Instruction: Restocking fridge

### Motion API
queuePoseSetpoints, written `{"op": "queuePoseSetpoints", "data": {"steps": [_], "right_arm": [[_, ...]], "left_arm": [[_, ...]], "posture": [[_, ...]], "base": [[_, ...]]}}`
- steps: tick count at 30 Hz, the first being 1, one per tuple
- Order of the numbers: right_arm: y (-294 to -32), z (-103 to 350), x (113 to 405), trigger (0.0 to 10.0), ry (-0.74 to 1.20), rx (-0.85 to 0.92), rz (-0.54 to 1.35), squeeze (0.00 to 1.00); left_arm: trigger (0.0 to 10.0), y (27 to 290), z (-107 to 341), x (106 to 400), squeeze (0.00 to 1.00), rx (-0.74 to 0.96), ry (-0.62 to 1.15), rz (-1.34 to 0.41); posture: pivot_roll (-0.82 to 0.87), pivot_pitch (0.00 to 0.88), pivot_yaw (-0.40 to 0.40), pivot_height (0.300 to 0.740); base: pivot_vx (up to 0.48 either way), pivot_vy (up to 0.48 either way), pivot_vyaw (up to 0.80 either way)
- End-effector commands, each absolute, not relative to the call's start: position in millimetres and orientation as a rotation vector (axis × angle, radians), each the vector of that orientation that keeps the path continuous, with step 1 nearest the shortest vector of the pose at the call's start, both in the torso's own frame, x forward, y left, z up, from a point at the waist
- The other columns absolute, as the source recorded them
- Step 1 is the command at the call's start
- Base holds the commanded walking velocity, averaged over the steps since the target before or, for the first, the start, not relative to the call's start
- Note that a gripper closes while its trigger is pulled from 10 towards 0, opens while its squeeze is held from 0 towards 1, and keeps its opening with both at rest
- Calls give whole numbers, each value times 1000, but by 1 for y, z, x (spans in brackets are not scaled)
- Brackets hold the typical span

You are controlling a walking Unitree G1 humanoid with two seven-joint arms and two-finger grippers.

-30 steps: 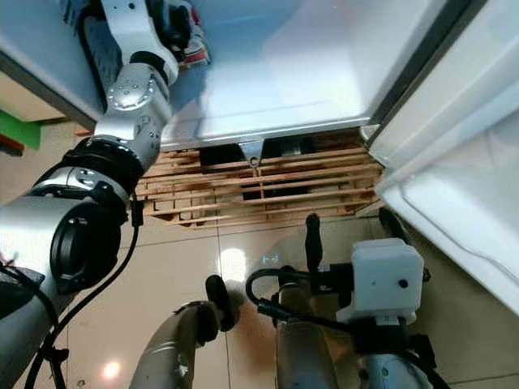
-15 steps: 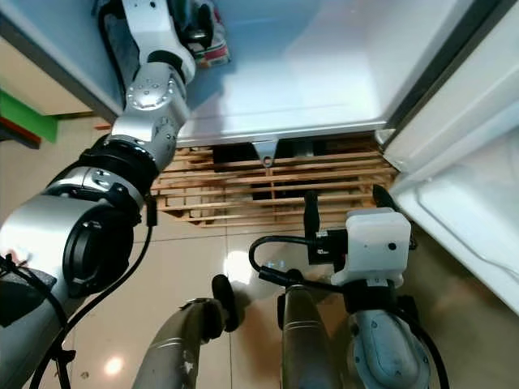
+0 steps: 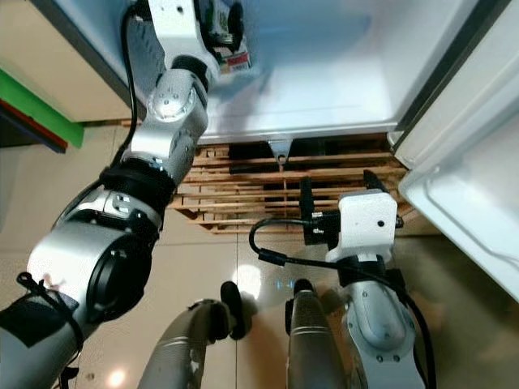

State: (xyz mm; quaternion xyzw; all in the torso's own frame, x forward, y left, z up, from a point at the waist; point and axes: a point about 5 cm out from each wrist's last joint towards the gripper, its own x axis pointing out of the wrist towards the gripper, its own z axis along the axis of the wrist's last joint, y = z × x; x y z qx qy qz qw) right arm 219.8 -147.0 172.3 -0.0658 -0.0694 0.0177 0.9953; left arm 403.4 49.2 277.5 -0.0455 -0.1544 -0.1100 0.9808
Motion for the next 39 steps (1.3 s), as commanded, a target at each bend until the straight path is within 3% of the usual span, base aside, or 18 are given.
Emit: {"op": "queuePoseSetpoints", "data": {"steps": [1, 4, 8, 9, 11, 12, 17, 23, 26, 30, 39], "right_arm": [[-150, 168, 224, 10000, -137, -104, 34, 0], [-156, 168, 230, 10000, -148, -118, 17, 0], [-158, 171, 230, 10000, -173, -135, 23, 0], [-163, 171, 229, 10000, -182, -129, 1, 0], [-165, 171, 229, 10000, -183, -127, -4, 0], [-166, 166, 227, 10000, -173, -130, 8, 0], [-181, 160, 228, 10000, -157, -166, -6, 0], [-188, 166, 243, 10000, -180, -131, -19, 0], [-179, 164, 255, 10000, -176, -115, 14, 0], [-180, 141, 262, 10000, -90, 38, -17, 0], [-175, 124, 255, 10000, -46, 8, 16, 0]], "left_arm": [[10000, 40, 262, 395, 0, -78, -239, -302], [10000, 30, 246, 375, 0, -131, -214, -425], [10000, 41, 243, 353, 0, -217, -259, -463], [10000, 70, 232, 330, 0, -186, -303, -499], [10000, 78, 227, 323, 0, -177, -298, -511], [10000, 102, 206, 314, 0, -108, -248, -450], [10000, 126, 181, 291, 0, -55, -180, -414], [10000, 131, 182, 288, 0, -175, -184, -331], [10000, 125, 183, 291, 0, -138, -196, -362], [10000, 123, 173, 297, 0, -52, -173, -378], [10000, 117, 172, 299, 0, -43, -155, -395]], "posture": [[-269, 129, 133, 740], [-261, 97, 130, 740], [-261, 82, 124, 740], [-234, 55, 109, 740], [-228, 51, 106, 740], [-220, 36, 97, 740], [-200, 5, 74, 740], [-207, 0, 77, 740], [-212, 0, 81, 740], [-209, 0, 85, 740], [-208, 2, 96, 740]], "base": [[0, 0, 0], [0, 0, 0], [0, 0, 0], [0, 0, 0], [0, 0, 0], [0, 0, 0], [0, 0, 0], [0, 0, 0], [0, 0, 0], [0, 0, 0], [-130, -53, 0]]}}
